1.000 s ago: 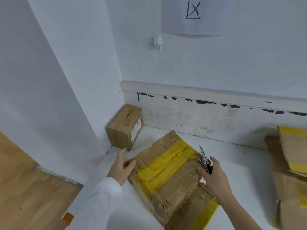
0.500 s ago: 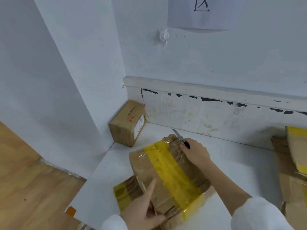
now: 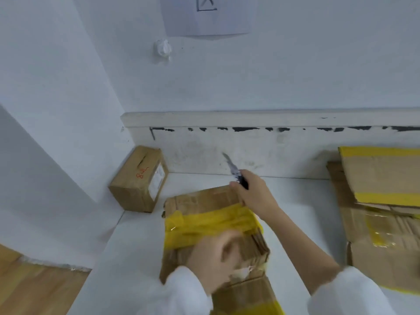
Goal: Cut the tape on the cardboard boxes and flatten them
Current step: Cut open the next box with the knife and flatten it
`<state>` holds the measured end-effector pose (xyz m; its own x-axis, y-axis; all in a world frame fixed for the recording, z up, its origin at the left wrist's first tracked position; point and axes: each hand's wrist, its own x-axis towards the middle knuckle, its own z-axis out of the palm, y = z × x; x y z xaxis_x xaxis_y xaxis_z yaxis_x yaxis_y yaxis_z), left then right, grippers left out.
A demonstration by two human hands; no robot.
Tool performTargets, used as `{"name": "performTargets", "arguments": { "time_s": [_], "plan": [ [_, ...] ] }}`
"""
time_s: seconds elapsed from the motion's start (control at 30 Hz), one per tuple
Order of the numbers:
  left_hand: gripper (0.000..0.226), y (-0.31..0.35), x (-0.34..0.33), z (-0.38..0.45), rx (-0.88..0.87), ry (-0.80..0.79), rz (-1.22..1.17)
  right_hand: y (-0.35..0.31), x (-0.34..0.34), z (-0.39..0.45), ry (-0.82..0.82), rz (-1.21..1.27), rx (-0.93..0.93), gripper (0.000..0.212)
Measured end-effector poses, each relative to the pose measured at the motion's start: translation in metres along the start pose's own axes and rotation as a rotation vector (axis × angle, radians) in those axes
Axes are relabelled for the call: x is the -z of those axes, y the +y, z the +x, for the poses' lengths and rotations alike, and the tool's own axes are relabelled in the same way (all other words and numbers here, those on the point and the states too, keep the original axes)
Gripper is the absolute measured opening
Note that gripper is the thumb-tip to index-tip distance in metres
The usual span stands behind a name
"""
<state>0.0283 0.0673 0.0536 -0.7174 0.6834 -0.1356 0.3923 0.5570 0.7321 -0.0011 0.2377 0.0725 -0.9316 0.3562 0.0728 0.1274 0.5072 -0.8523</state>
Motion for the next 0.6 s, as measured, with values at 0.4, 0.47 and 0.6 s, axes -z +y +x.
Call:
{"name": "performTargets", "arguments": {
  "time_s": [0.4,0.47,0.6],
  "plan": [
    [0.065,-0.043,-0.008,0.06,0.354,0.008,0.794,0.079,0.031,-0.056,-0.089,-0.401,-0.279,0.031],
    [0.065,-0.042,-0.009,0.06,0.363,0.011,0.805,0.078,0.029,-0.053,-0.123,-0.4,-0.274,0.029],
    [0.065,-0.042,-0.01,0.06,0.362,0.018,0.807,0.072,0.031,-0.049,-0.154,-0.414,-0.267,0.029]
  ]
}}
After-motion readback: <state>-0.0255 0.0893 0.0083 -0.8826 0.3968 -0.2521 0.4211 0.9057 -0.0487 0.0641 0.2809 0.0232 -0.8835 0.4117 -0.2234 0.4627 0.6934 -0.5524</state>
